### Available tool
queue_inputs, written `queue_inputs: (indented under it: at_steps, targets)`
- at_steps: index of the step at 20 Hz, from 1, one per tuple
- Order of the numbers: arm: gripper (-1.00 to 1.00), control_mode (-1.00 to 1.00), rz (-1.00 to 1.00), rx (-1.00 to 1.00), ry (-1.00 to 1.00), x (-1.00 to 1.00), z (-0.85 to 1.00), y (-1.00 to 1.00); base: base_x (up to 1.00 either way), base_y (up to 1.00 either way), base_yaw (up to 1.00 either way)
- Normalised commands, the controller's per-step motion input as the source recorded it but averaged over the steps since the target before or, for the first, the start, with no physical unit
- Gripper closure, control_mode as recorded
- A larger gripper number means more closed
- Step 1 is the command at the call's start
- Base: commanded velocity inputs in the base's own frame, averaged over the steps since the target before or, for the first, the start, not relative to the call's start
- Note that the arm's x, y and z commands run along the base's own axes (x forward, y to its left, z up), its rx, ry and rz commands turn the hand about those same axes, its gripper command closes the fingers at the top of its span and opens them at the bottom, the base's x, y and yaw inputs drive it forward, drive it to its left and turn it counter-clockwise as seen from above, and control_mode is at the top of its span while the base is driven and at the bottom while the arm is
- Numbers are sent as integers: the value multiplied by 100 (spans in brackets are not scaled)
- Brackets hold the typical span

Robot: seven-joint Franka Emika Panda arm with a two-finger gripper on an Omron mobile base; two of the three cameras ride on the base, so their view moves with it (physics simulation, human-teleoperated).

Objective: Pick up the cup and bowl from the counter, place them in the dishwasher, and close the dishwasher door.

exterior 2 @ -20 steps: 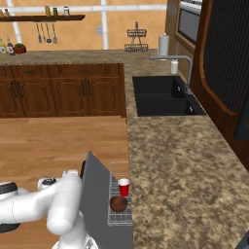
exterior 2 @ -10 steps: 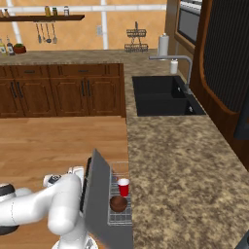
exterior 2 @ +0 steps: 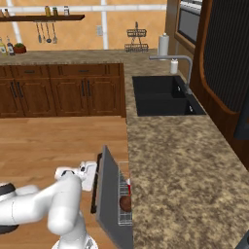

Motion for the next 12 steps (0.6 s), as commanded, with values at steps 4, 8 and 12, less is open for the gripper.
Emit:
queue_inputs:
  at_steps: [4, 8, 12]
  targets:
    - [-100, -100, 0, 0, 13, 0, 2, -100, 0, 0, 0]
    - [-100, -100, 0, 0, 17, 1, 0, -100, 0, 0, 0]
    - [-100, -100, 0, 0, 16, 27, 0, -100, 0, 0, 0]
